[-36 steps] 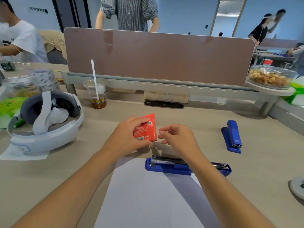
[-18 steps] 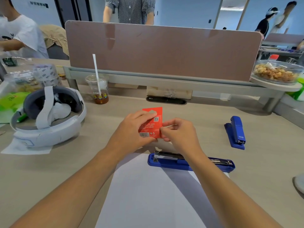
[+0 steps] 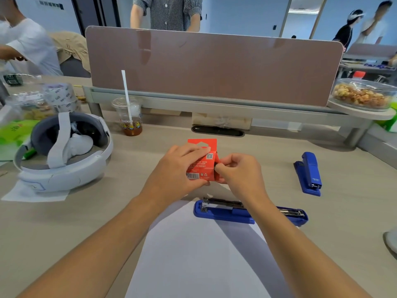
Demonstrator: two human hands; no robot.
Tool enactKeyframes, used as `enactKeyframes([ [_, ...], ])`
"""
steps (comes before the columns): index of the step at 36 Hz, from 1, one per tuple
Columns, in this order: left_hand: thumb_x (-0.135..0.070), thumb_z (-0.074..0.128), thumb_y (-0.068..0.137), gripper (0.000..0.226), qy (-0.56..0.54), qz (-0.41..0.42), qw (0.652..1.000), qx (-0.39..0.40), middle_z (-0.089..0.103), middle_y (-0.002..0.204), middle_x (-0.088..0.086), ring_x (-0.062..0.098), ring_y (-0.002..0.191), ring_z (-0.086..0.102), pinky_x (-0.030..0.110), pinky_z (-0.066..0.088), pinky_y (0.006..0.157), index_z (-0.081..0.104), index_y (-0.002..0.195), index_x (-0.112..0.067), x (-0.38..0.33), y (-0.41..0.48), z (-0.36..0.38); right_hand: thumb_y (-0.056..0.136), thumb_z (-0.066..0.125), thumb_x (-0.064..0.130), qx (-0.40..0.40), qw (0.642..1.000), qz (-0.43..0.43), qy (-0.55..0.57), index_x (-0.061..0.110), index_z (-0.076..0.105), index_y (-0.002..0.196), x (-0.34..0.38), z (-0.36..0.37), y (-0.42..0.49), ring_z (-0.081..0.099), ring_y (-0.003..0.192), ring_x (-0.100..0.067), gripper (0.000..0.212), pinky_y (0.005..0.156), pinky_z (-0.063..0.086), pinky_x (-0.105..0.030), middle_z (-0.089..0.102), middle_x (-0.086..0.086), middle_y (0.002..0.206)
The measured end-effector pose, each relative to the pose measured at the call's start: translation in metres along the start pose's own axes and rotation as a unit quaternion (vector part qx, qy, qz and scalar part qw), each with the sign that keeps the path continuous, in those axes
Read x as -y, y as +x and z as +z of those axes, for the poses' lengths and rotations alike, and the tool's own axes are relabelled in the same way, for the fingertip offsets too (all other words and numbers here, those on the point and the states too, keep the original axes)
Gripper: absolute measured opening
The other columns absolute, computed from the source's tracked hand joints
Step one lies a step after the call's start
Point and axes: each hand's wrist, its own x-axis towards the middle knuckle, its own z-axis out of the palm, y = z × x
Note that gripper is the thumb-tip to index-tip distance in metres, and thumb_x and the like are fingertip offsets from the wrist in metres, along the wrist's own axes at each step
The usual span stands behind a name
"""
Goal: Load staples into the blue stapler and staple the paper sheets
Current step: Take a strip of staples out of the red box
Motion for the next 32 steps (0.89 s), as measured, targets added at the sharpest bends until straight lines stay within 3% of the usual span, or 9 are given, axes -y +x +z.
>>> enactKeyframes([
  [11, -0.059, 0.071, 0.066, 0.087, -0.132, -0.061, 0.989, -0.002, 0.051, 0.14, -0.005, 0.013, 0.123, 0.051, 0.038, 0.058, 0.092, 0.047, 0.144, -0.031, 0.013, 0.003, -0.003, 0.095, 0.059, 0.011, 0.066, 0.984, 0.043, 0.161, 0.013, 0.064, 0.104, 0.003, -0.005, 0.005, 0.075, 0.079, -0.016, 0.01, 0.065, 0.062, -0.03, 0.076, -0.005, 0.087],
  [15, -0.061, 0.069, 0.064, 0.086, -0.137, -0.076, 0.988, 0.017, 0.051, 0.139, -0.007, 0.014, 0.123, 0.051, 0.038, 0.058, 0.093, 0.046, 0.143, -0.035, 0.014, 0.001, 0.0, 0.093, 0.06, 0.008, 0.003, 0.995, -0.102, -0.003, 0.025, 0.058, 0.115, -0.002, -0.005, 0.004, 0.069, 0.087, -0.011, 0.028, 0.059, 0.06, -0.025, 0.063, 0.011, 0.112],
  [19, -0.061, 0.069, 0.063, 0.086, -0.141, -0.079, 0.987, 0.02, 0.05, 0.14, -0.007, 0.009, 0.122, 0.049, 0.031, 0.055, 0.094, 0.047, 0.142, -0.035, 0.013, 0.001, 0.002, 0.092, 0.059, 0.008, -0.024, 0.948, -0.245, -0.202, 0.026, 0.064, 0.105, -0.003, -0.008, 0.002, 0.056, 0.09, -0.004, 0.022, 0.061, 0.052, -0.019, 0.051, 0.015, 0.112],
  [22, -0.061, 0.07, 0.063, 0.087, -0.153, -0.077, 0.985, 0.017, 0.051, 0.139, -0.006, 0.01, 0.122, 0.051, 0.031, 0.056, 0.093, 0.048, 0.142, -0.033, 0.013, 0.002, 0.0, 0.089, 0.062, 0.024, -0.036, 0.937, -0.254, -0.236, 0.027, 0.069, 0.092, -0.004, -0.009, 0.003, 0.051, 0.088, -0.003, 0.008, 0.065, 0.045, -0.022, 0.054, 0.014, 0.101],
  [25, -0.061, 0.071, 0.063, 0.087, -0.152, -0.074, 0.985, 0.023, 0.052, 0.138, -0.007, 0.011, 0.121, 0.052, 0.032, 0.057, 0.093, 0.049, 0.142, -0.033, 0.014, 0.001, 0.0, 0.084, 0.066, 0.04, -0.052, 0.926, -0.244, -0.284, 0.03, 0.068, 0.085, -0.006, -0.008, 0.005, 0.05, 0.087, -0.003, 0.01, 0.078, 0.039, -0.026, 0.058, 0.014, 0.096],
  [32, -0.061, 0.07, 0.062, 0.087, -0.148, -0.075, 0.986, 0.02, 0.051, 0.139, -0.007, 0.008, 0.118, 0.05, 0.027, 0.054, 0.092, 0.048, 0.141, -0.033, 0.012, 0.002, -0.001, 0.083, 0.073, 0.036, -0.049, 0.926, -0.25, -0.277, 0.034, 0.072, 0.095, -0.005, -0.009, 0.007, 0.047, 0.097, -0.002, 0.013, 0.084, 0.023, -0.023, 0.056, 0.014, 0.099],
])
